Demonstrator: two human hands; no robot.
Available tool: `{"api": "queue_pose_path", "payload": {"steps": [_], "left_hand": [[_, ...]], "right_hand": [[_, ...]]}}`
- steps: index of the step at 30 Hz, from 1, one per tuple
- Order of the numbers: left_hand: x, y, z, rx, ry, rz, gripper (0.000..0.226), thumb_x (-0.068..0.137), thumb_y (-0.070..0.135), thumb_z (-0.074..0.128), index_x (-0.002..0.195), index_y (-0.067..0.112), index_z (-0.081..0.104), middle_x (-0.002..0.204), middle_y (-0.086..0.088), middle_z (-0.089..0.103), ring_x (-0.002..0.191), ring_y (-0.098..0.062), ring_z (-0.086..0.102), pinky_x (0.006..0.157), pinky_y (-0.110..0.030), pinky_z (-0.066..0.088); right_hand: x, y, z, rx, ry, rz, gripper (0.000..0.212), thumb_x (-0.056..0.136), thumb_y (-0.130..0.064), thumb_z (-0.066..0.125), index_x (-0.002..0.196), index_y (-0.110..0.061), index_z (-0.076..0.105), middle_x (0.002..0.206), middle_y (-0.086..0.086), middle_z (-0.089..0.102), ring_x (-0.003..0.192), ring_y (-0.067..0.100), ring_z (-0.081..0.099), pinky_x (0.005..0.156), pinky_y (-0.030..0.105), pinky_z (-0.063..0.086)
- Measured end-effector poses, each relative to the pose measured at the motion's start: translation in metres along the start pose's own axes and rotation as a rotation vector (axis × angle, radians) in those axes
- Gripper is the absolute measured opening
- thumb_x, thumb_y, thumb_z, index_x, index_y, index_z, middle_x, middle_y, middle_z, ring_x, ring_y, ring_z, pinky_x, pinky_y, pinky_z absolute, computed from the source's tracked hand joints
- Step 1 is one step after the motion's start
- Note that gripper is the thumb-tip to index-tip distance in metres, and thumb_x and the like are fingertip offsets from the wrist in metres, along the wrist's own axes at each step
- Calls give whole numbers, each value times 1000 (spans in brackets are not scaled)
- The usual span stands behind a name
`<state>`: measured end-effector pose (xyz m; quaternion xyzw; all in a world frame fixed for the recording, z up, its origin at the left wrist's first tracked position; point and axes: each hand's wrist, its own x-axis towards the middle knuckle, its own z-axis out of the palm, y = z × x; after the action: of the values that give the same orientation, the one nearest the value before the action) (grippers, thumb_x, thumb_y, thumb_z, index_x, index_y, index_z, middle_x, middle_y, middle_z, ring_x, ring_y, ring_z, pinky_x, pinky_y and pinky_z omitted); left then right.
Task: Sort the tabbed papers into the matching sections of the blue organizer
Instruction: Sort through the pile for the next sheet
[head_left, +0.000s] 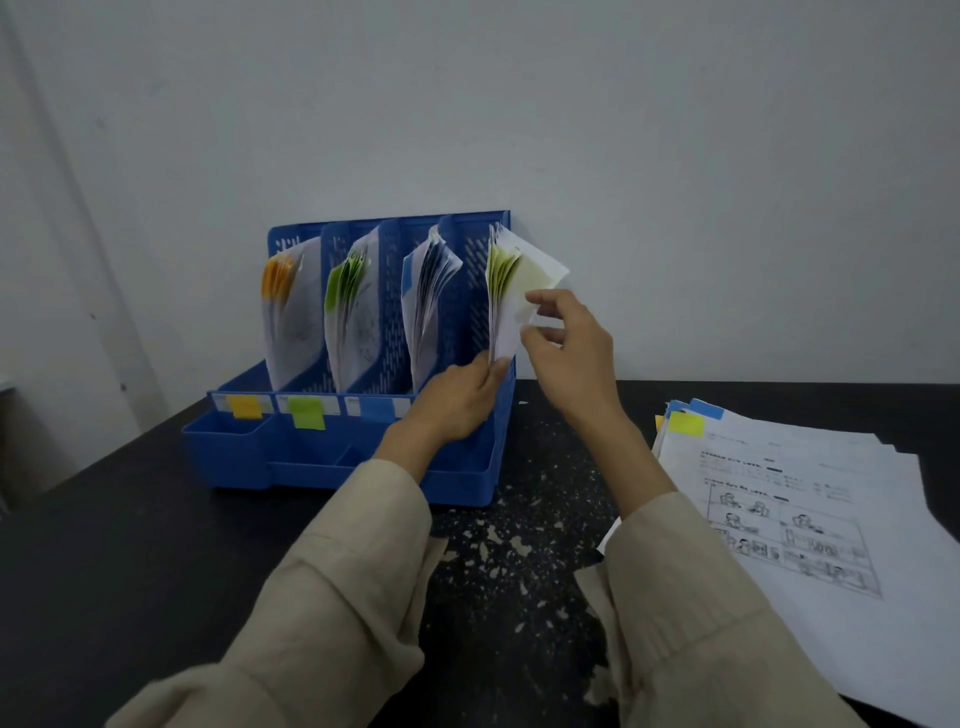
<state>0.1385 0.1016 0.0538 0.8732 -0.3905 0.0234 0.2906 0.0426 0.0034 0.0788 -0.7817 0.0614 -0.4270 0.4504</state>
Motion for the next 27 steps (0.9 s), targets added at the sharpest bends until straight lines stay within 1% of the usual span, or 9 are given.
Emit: {"api": "queue_pose_path", "payload": {"steps": [2, 6, 11, 13, 15, 17, 22, 25, 27], "left_hand": [[-2, -1, -3, 7, -27, -21, 46, 98, 53, 19, 108, 19, 48, 90, -8, 60, 93, -34, 59, 82, -38, 46], [-7, -7, -2, -129, 109, 78, 49, 95, 53, 36, 130, 21, 45, 83, 7, 54, 81, -20, 58, 74, -39, 51], [-12, -16, 6, -128, 340, 154, 32, 94, 43, 49, 111, 19, 59, 79, 10, 54, 69, -4, 50, 55, -18, 35], [-12, -18, 10, -60, 382, 177, 23, 96, 38, 48, 96, 18, 61, 71, 9, 55, 66, -11, 53, 53, -23, 33], [-14, -19, 13, 6, 390, 189, 28, 99, 30, 43, 75, 16, 51, 59, 6, 50, 61, -22, 54, 57, -30, 28], [-16, -18, 14, 104, 382, 189, 32, 101, 25, 37, 72, 13, 45, 61, -1, 54, 64, -28, 55, 64, -31, 25], [-18, -9, 16, 259, 289, 101, 36, 102, 28, 23, 73, 18, 40, 64, 6, 49, 73, -18, 47, 85, -34, 25], [-19, -7, 18, 179, 330, 95, 41, 101, 30, 30, 63, 20, 38, 63, 7, 46, 71, -17, 47, 87, -37, 33], [-20, -10, 22, -5, 484, 125, 31, 96, 34, 40, 75, 16, 54, 76, 0, 57, 76, -18, 53, 80, -35, 40]], "right_hand": [[-1, 0, 1, 18, -7, -5, 35, 92, -9, 52, 126, -16, 50, 125, 5, 54, 104, 15, 56, 74, 17, 43], [0, 0, -3, 78, -3, 6, 42, 93, -8, 51, 132, -20, 38, 124, 3, 54, 95, 10, 56, 60, 5, 43], [-1, 1, 1, 120, -46, 7, 50, 94, -7, 48, 137, -20, 24, 129, 4, 55, 91, 9, 57, 57, 2, 43], [-2, 1, 4, 114, -117, -2, 49, 95, -6, 46, 138, -20, 27, 134, 5, 52, 99, 13, 57, 58, 1, 42], [-3, 0, 7, 94, -187, -22, 46, 96, -5, 45, 139, -19, 33, 139, 5, 49, 101, 12, 55, 58, 1, 42], [-4, 0, 10, 81, -225, -31, 45, 95, -2, 44, 138, -16, 39, 139, 6, 47, 99, 9, 53, 60, 0, 42], [-3, 4, 13, 56, -247, -52, 45, 95, -2, 44, 138, -17, 44, 139, 4, 49, 104, 1, 47, 74, -3, 39], [-1, 7, 7, 41, -263, -18, 43, 94, -6, 48, 135, -18, 47, 131, 5, 55, 105, 6, 52, 84, 11, 43], [2, 9, 0, 16, -237, 9, 37, 93, -7, 52, 129, -15, 54, 122, 6, 60, 104, 9, 55, 87, 18, 46]]}}
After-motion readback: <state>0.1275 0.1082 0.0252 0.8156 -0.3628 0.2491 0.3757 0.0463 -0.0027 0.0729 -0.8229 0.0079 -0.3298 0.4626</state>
